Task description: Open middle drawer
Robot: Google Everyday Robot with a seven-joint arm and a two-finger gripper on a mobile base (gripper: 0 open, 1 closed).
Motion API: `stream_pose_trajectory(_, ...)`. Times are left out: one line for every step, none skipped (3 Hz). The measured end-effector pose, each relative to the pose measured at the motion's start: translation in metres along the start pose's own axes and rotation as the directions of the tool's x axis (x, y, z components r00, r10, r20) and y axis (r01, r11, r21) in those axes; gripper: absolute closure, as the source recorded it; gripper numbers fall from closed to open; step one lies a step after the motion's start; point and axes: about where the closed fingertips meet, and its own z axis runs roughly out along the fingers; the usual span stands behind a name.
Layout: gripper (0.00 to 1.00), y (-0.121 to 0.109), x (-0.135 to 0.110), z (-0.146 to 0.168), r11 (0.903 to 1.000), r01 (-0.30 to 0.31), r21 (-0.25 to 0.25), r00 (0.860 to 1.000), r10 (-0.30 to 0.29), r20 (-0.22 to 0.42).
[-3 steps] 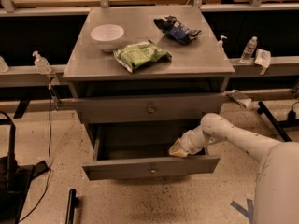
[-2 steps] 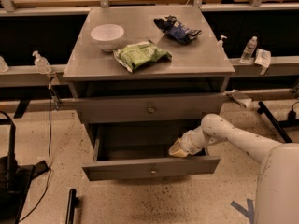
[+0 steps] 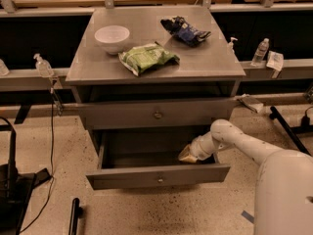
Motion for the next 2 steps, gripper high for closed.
stream_pose_trajectory(1.0,-0.008,0.005,0.009,0.9999,-0.006,-0.015,1.0,0.006,-0.005)
stream_pose_trajectory(1.0,0.005,-0.001,0.011,0.9975,0.01,-0.07,1.0,-0.01,-0.004)
